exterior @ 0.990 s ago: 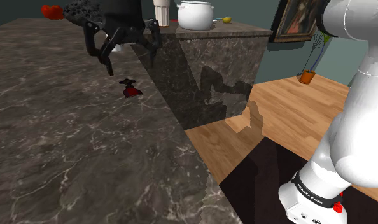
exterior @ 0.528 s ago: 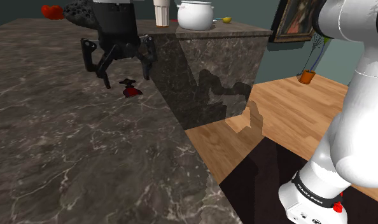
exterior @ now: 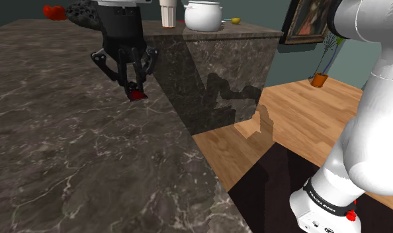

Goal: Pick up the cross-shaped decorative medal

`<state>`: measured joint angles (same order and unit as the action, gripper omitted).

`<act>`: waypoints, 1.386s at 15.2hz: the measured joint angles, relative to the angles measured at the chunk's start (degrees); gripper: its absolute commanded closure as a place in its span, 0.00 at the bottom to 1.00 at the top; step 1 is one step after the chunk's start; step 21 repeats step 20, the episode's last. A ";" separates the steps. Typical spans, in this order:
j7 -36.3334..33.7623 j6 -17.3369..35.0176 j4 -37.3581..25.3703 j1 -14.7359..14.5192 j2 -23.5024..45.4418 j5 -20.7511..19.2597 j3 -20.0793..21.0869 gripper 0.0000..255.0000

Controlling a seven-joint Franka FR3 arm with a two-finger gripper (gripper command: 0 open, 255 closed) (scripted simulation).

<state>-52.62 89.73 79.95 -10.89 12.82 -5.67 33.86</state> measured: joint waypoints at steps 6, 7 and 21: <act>-0.17 -1.11 -1.18 -0.25 0.57 -0.25 0.02 1.00; -0.25 -1.90 -2.20 -0.43 0.93 -0.43 0.04 1.00; -1.61 -14.81 -20.55 -4.67 7.10 -4.07 0.29 1.00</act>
